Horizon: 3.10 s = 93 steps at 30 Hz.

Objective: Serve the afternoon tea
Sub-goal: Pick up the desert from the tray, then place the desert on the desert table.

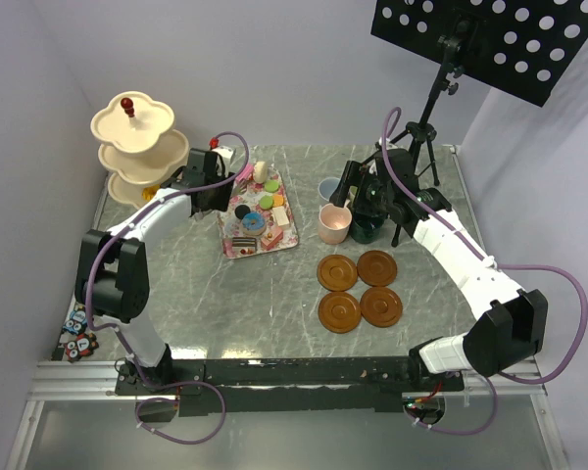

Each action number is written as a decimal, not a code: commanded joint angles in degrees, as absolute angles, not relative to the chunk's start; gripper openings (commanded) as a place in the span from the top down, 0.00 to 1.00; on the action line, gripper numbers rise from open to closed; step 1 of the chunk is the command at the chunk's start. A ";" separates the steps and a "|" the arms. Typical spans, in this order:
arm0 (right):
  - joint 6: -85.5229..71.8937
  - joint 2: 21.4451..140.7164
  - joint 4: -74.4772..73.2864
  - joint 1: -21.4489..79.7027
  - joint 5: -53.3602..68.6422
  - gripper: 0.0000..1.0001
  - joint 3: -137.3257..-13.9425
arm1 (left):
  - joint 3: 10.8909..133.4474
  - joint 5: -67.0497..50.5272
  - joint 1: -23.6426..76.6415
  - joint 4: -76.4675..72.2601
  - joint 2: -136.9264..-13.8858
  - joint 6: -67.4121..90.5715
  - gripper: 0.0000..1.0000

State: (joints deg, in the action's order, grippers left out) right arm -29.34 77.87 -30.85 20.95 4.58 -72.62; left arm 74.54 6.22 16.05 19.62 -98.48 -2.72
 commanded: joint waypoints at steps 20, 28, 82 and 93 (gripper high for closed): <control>-32.17 76.64 -29.09 20.30 3.34 0.06 -71.28 | 82.35 7.03 16.26 15.82 -104.50 -4.66 0.47; -32.34 76.55 -29.00 20.30 2.99 0.06 -71.10 | 83.15 6.24 16.26 16.08 -105.03 -4.66 0.53; -27.69 80.59 -28.65 20.21 6.33 0.06 -76.55 | 77.61 2.11 1.23 27.95 -76.46 2.11 0.58; -26.98 81.21 -28.92 20.21 7.12 0.06 -77.17 | 76.11 1.59 -1.58 27.69 -73.04 1.41 0.58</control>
State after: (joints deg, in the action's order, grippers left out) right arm -28.18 80.62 -29.65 20.93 6.63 -74.32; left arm 74.98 4.01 0.10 30.70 -76.95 2.35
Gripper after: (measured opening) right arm 0.938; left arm 0.428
